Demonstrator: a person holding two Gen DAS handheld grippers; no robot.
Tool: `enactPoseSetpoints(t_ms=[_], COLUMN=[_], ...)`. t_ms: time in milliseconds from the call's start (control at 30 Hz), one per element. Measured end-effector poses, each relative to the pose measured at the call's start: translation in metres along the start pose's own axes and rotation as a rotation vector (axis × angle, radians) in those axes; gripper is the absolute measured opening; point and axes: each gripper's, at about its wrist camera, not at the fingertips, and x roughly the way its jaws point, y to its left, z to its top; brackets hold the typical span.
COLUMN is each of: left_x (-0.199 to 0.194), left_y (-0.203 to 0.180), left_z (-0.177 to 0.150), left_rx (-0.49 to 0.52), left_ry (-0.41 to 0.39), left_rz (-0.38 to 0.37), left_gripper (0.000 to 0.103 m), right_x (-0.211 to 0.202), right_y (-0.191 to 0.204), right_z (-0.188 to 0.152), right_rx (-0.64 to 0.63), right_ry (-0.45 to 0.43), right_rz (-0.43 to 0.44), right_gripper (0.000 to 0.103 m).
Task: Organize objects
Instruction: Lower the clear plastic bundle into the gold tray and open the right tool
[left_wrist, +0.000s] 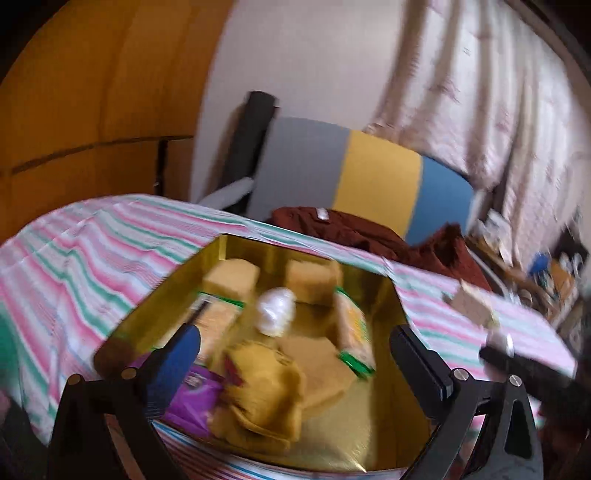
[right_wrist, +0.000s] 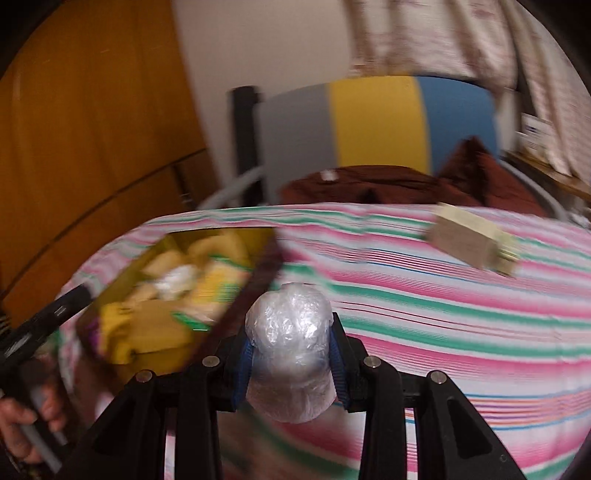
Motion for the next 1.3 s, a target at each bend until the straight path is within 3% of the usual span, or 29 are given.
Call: enactPoseSetpoints(t_ms=[167,367,533,667,900,1300], left_x=[0.002,-0.001,-0.002,-0.002,0.000,0.001], left_y=[0.031,0.039,0.040,0.039,0.032,-0.007], left_z=[0.010,0.014,0.015,0.014,0.010,-0.001], left_rx=[-0.127,-0.161,-0.165,-0.177,-0.179,-0.106], left_ry=[0.012,0.002,0.010,0.023,0.043,0.099], left_rz=[0.044,0.080,0.082,0.079,0.063,-0.022], left_gripper=[0.103,0.103,0.103,0.103,0.103,0.103], right_x=[0.015,0.040,0.064,0.066,0.043,0.024], right_y=[0.050,0.092,0.104,0.098,0.075,0.008], right_z=[0.002,-0.011,-0.021,-0.023,-0.017,-0.017], right_rx=[-0.082,-0.162,-0.139,-0.073,-0.008,0.125], right_ry=[0.046,0.130,0.208,0.222,0.137,0.096], right_rz=[0.111,0.175,0.193,0.228,0.217,0.061], right_gripper=[0.036,0.037,0.040,0.047,0.049,0.049])
